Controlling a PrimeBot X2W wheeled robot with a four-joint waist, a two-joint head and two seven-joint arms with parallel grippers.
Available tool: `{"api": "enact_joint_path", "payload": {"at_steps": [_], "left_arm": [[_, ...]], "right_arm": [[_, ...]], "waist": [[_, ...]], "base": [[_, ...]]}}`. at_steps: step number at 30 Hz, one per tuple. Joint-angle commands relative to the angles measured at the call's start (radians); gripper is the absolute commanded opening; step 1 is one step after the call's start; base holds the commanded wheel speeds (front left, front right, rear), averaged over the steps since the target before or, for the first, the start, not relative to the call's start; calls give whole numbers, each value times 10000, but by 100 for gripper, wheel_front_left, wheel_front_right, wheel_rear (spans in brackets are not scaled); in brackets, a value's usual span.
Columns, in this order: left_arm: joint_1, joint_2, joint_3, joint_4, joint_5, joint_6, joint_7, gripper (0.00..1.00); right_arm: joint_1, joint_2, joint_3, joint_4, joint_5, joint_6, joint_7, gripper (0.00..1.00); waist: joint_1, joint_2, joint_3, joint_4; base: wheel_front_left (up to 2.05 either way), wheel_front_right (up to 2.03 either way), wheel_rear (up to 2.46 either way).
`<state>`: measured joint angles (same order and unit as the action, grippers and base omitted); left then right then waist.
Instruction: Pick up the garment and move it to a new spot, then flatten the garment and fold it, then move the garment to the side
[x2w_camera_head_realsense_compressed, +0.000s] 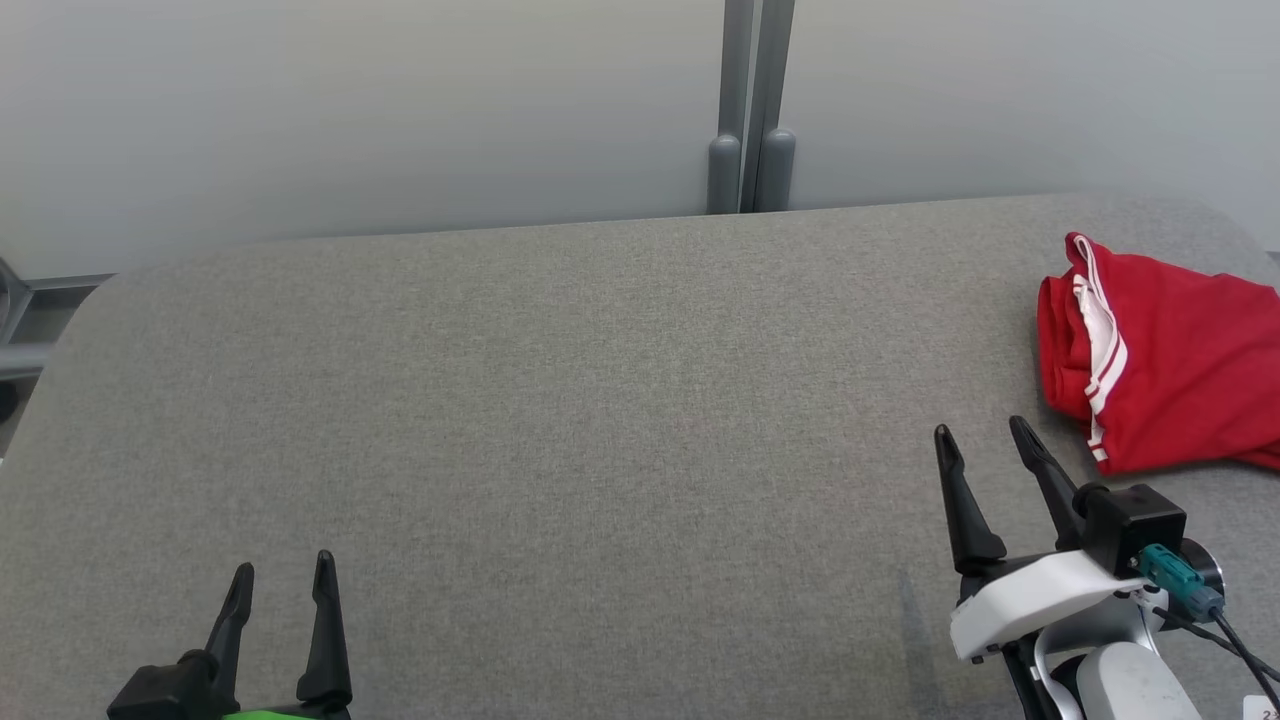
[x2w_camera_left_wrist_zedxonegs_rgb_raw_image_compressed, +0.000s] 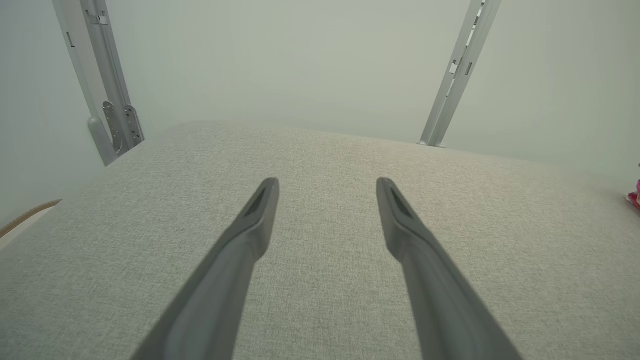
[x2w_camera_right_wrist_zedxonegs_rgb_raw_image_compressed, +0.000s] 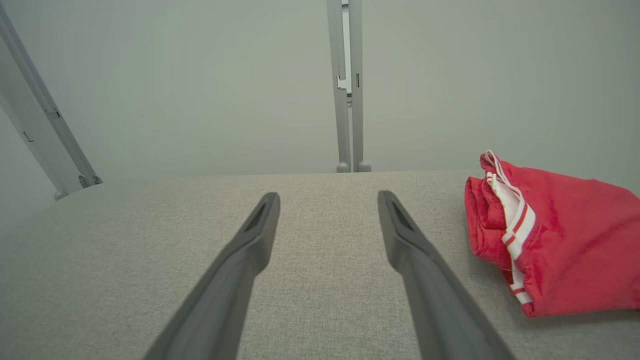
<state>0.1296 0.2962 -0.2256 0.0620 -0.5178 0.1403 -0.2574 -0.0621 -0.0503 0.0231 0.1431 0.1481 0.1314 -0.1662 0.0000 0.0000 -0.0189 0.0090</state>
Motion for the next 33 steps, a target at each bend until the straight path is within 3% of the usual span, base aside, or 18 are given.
{"api": "enact_joint_path", "payload": {"at_steps": [1,31,32,33], "left_arm": [[4,25,-23,26,-64,-81,-11,100],[-222,-178,284,355,-163,-224,-73,100],[-135,-183,255,354,-125,-206,-34,0],[-124,-209,250,394,-145,-215,-28,0]], "right_arm": [[151,-11,40,44,29,-16,-42,100],[164,-9,186,-6,5,-16,-47,100],[107,0,199,42,22,0,2,0],[115,2,203,88,28,0,3,0]], "waist": [[0,0,-10,-3],[0,0,-161,-63],[0,0,-161,-63],[0,0,-161,-63]], "base": [[0,0,0],[0,0,0],[0,0,0],[0,0,0]]}}
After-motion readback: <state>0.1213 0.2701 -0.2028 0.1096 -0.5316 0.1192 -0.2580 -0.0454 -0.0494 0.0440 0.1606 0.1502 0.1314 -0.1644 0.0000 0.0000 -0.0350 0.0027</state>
